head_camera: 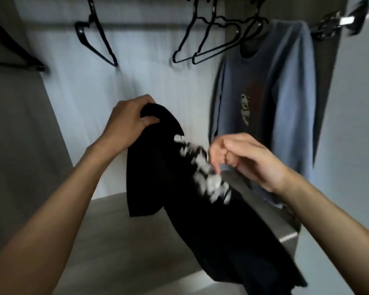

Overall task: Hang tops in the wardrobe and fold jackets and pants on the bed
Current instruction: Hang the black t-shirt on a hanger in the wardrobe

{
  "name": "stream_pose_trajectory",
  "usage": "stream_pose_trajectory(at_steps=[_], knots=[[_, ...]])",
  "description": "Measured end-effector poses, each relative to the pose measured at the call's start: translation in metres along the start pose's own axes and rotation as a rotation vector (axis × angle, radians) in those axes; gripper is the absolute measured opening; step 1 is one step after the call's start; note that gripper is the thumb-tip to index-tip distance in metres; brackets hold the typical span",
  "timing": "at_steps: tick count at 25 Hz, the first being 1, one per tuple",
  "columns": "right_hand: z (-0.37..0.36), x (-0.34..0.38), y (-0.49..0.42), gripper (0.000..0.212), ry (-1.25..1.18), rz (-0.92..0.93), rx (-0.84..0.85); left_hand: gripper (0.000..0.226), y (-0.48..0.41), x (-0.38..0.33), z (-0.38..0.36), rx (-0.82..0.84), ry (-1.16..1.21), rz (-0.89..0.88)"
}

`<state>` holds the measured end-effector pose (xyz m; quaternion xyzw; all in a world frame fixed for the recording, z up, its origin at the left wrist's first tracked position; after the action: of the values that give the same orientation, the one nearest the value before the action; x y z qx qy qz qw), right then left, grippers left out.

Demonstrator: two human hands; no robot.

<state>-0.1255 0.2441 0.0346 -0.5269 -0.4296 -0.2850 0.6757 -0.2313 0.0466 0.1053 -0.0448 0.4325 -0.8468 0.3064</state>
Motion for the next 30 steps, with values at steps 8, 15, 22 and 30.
stream_pose_trajectory(at_steps=[8,15,22,30], knots=[[0.003,-0.123,-0.119,0.011,0.143,-0.125,0.063,0.033,-0.027,0.035,-0.013,0.009,0.263,-0.074],[0.042,-0.092,-0.159,0.015,0.035,0.002,-0.090,0.034,-0.008,0.077,-0.015,0.268,0.100,-0.028],[0.016,-0.141,-0.143,0.016,-0.069,-0.313,0.340,0.038,0.005,0.055,-0.016,-0.032,-0.046,0.024],[-0.037,-0.172,-0.089,0.026,-0.027,-0.396,0.447,0.040,0.046,-0.004,0.003,-0.119,0.135,0.047]])
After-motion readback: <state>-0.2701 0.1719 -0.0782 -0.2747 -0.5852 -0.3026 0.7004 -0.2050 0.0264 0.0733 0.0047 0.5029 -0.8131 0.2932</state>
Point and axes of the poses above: each hand's wrist, its own y-axis away from the middle knuckle, its own z-axis out of the back of the hand, x = y × z, the point moved 7 cm from there along -y, towards the middle knuckle, and after that the axes turned 10 degrees about -z, right-handed, at the moved point
